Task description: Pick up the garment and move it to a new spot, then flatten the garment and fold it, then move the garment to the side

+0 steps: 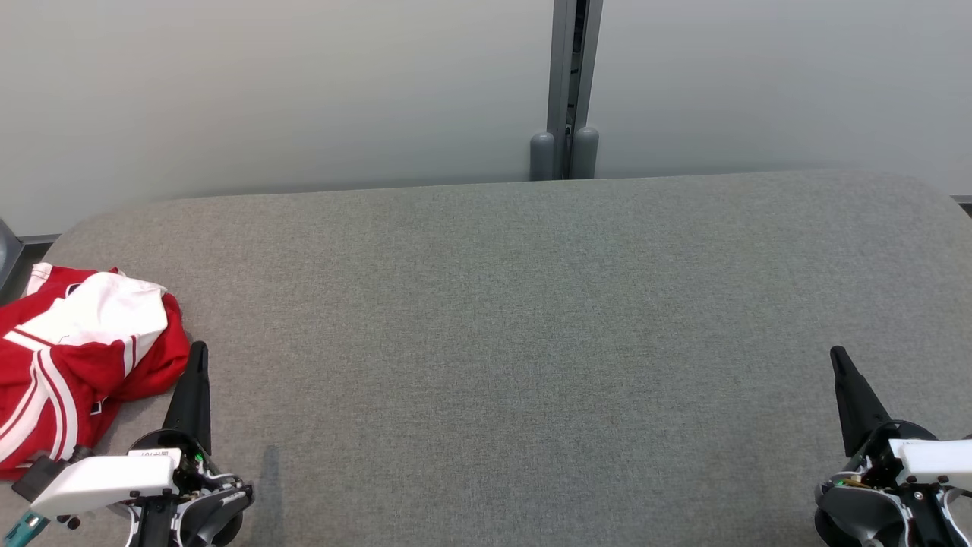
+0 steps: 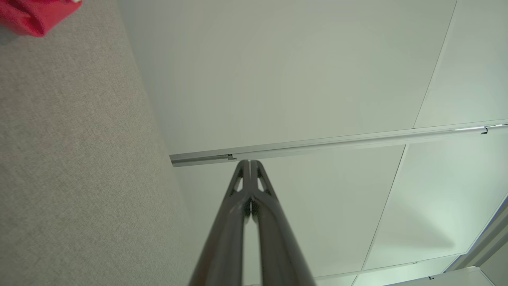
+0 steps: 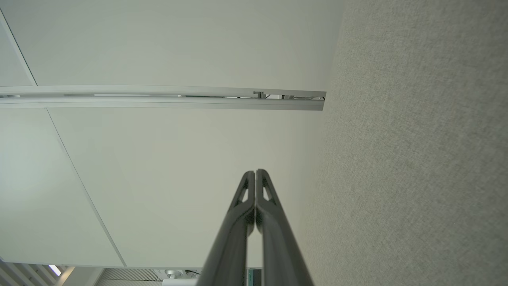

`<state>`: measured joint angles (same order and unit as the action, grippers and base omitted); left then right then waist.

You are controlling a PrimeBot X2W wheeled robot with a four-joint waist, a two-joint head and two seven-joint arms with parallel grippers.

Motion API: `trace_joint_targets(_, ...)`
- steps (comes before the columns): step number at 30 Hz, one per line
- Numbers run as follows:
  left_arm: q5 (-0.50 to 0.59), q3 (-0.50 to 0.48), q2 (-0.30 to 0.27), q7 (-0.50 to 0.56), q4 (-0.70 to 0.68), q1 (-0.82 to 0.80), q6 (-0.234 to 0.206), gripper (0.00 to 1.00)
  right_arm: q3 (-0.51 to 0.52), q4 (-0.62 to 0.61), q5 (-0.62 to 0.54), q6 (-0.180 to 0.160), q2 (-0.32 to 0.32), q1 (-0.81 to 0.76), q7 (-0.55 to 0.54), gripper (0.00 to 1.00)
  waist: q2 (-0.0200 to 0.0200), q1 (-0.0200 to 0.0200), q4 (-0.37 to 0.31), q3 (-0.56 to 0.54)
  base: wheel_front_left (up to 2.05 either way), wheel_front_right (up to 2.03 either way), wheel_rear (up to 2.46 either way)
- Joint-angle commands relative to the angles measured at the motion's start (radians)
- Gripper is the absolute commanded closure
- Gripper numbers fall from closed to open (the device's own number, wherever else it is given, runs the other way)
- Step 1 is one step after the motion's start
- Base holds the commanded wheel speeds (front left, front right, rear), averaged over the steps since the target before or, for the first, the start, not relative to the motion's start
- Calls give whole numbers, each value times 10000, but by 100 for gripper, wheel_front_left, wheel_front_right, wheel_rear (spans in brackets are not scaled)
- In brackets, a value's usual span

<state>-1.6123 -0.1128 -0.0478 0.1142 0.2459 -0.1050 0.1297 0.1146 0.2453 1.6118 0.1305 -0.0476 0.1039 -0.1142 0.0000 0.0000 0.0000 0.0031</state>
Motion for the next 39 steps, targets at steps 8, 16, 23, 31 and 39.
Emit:
trace_joint_targets(8, -10, -29, -52, 24, -26, -87, 29, 100, 2, -25, 22, 5, -54, 93, -22, 100, 0, 0, 0, 0, 0, 0, 0)
trace_joint_targets(16, -10, -29, -52, 24, -26, -87, 28, 100, 2, -25, 22, 5, -54, 93, -22, 100, 0, 0, 0, 0, 0, 0, 0)
trace_joint_targets(23, 1, 66, 114, -67, 284, 311, -4, 0, -62, 261, 3, -13, 140, -277, 36, 0, 0, 0, 1, 4, 0, 0, 0)
trace_joint_targets(31, 45, 310, 93, -479, 59, 254, -1, 0, -436, -29, 14, -11, 118, -146, 416, 0, 0, 0, 11, 13, 0, 0, 0)
trace_joint_targets(39, 513, 434, 74, -850, -181, 185, 1, 0, -806, -368, -249, -9, 97, -8, 823, 0, 0, 0, 16, 26, 0, 0, 0)
